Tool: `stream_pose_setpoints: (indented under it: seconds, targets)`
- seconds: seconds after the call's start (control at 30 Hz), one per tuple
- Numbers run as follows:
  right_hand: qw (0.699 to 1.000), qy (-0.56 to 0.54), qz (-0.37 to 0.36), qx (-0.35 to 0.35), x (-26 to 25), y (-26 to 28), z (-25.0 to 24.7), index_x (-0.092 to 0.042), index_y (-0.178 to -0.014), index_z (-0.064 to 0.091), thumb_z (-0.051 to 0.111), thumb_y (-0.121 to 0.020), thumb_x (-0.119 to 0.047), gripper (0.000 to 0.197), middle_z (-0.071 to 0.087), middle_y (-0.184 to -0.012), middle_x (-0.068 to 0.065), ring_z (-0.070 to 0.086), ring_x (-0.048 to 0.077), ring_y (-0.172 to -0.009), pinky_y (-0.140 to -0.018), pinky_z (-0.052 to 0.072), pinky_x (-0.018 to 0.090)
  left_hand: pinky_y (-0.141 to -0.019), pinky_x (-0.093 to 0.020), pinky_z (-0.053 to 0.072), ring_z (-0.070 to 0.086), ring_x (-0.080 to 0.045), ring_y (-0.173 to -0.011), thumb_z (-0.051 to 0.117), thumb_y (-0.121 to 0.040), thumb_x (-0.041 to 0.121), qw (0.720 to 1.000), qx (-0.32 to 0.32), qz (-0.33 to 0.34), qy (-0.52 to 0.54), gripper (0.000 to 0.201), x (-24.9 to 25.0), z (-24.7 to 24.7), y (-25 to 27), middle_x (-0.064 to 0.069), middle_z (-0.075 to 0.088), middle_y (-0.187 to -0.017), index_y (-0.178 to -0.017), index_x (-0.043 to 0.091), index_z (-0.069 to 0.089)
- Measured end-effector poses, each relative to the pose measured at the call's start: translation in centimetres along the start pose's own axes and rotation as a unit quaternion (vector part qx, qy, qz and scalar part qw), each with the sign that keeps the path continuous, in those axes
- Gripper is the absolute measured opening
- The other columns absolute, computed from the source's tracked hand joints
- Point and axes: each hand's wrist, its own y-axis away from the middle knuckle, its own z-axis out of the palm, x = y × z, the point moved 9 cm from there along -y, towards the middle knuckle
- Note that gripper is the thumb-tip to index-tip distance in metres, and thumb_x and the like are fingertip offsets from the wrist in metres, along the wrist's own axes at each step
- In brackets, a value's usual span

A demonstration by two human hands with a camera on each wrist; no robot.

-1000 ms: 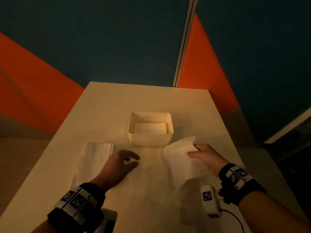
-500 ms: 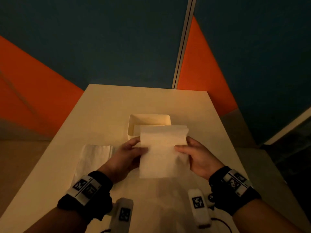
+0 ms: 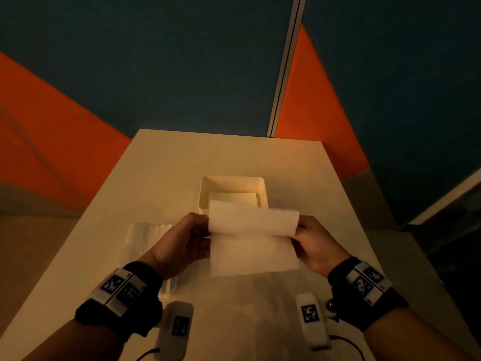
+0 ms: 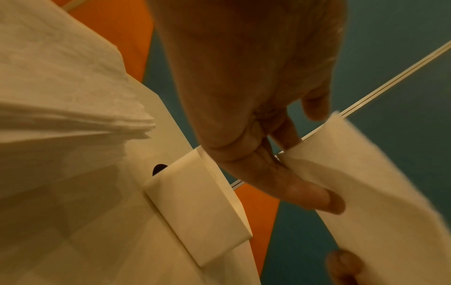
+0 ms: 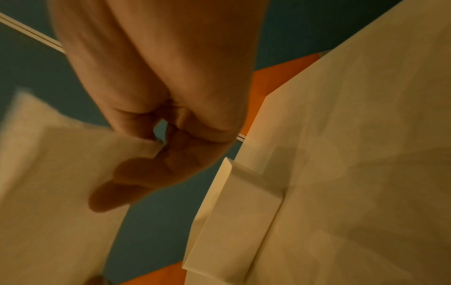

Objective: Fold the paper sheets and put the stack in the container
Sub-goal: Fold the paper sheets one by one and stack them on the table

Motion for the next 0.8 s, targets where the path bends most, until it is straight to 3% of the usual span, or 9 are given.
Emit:
stream_pose_setpoints:
  seconds: [0.07, 0.17, 0.23, 0.3, 0.37, 0.5, 0.57, 0.67, 0.8]
  targets:
    - [0.999, 0.031, 0.010, -0.016, -0.1, 0.0, 0.3, -0.016, -0.054, 0.072, 0.051, -0.082, 0.014, 0.046, 0.069, -0.074, 0.005, 0.063, 0.024, -0.070, -0.058, 0.050, 0.032, -0.081, -0.037, 0.057, 0.066, -0.027, -0.092, 0.047, -0.080, 0.046, 0.999, -0.032, -0.003, -0.021, 0.047, 0.4, 0.7, 0.1, -0.014, 0.069, -0.109, -0.094, 0.010, 0.073]
    - [0.995, 0.085, 0.015, -0.047, -0.1, -0.2, 0.9, -0.015, -0.044, 0.066, 0.037, -0.077, 0.022, 0.058, 0.068, -0.071, 0.003, 0.060, 0.021, -0.065, -0.053, 0.044, 0.026, -0.081, -0.037, 0.055, 0.065, -0.028, -0.095, 0.042, -0.080, 0.049, 0.995, -0.077, -0.015, -0.057, 0.051, 0.5, 1.5, 0.3, -0.013, 0.068, -0.110, -0.084, 0.012, 0.076]
    - [0.991, 0.119, 0.019, -0.063, 0.1, -0.2, 1.2, -0.015, -0.042, 0.065, 0.035, -0.076, 0.022, 0.058, 0.067, -0.067, -0.002, 0.056, 0.021, -0.065, -0.054, 0.040, 0.026, -0.089, -0.041, 0.053, 0.063, -0.032, -0.102, 0.053, -0.075, 0.046, 0.990, -0.099, -0.016, -0.096, 0.042, 0.6, 1.9, 0.4, -0.013, 0.067, -0.112, -0.086, 0.013, 0.076]
    - [0.985, 0.149, 0.024, -0.086, 0.3, -0.3, 1.8, -0.016, -0.042, 0.064, 0.035, -0.074, 0.022, 0.058, 0.066, -0.067, 0.000, 0.053, 0.025, -0.066, -0.055, 0.038, 0.027, -0.088, -0.033, 0.052, 0.064, -0.028, -0.099, 0.070, -0.065, 0.043, 0.982, -0.125, -0.013, -0.144, 0.036, 0.6, 2.5, 0.7, -0.010, 0.069, -0.106, -0.089, 0.017, 0.077]
    - [0.977, 0.178, 0.031, -0.115, 0.3, -0.3, 2.6, -0.017, -0.041, 0.063, 0.035, -0.071, 0.022, 0.057, 0.066, -0.071, 0.002, 0.055, 0.025, -0.070, -0.060, 0.041, 0.028, -0.077, -0.021, 0.049, 0.063, -0.015, -0.086, 0.076, -0.064, 0.035, 0.967, -0.146, -0.019, -0.208, 0.029, 0.1, 3.1, 1.0, -0.002, 0.069, -0.092, -0.091, 0.024, 0.077]
    - [0.961, 0.217, 0.023, -0.168, 0.3, -0.4, 4.7, -0.022, -0.051, 0.068, 0.044, -0.075, 0.018, 0.053, 0.066, -0.076, 0.002, 0.059, 0.017, -0.071, -0.069, 0.045, 0.031, -0.083, -0.016, 0.048, 0.063, -0.015, -0.105, 0.067, -0.080, -0.001, 0.945, -0.181, -0.028, -0.272, 0.033, -1.5, 4.0, 1.4, 0.003, 0.070, -0.112, -0.102, 0.022, 0.074]
    - [0.968, 0.187, 0.011, -0.169, 0.4, -0.7, 5.3, -0.025, -0.068, 0.072, 0.052, -0.083, 0.011, 0.044, 0.066, -0.079, 0.005, 0.056, 0.022, -0.071, -0.067, 0.045, 0.031, -0.081, -0.018, 0.050, 0.064, -0.018, -0.104, 0.064, -0.080, -0.006, 0.953, -0.157, -0.015, -0.260, 0.035, -1.5, 3.4, 1.5, 0.001, 0.070, -0.114, -0.104, 0.018, 0.073]
    - [0.982, 0.161, 0.010, -0.098, 0.7, -1.7, 4.3, -0.023, -0.089, 0.068, 0.055, -0.089, -0.001, 0.026, 0.063, -0.086, 0.013, 0.052, 0.024, -0.063, -0.054, 0.041, 0.027, -0.079, -0.026, 0.056, 0.067, -0.016, -0.097, 0.061, -0.080, -0.011, 0.981, -0.048, -0.003, -0.186, 0.035, -1.0, -0.1, 1.8, 0.007, 0.071, -0.108, -0.099, 0.015, 0.075]
    - [0.974, 0.223, 0.038, -0.028, 2.2, -2.2, 2.6, -0.016, -0.091, 0.060, 0.054, -0.090, -0.005, 0.013, 0.065, -0.082, 0.007, 0.059, 0.018, -0.057, -0.048, 0.043, 0.025, -0.072, -0.029, 0.059, 0.066, -0.019, -0.098, 0.056, -0.085, -0.008, 0.980, 0.120, 0.054, -0.150, 0.033, 0.3, -6.9, 3.4, 0.006, 0.064, -0.114, -0.105, 0.015, 0.070]
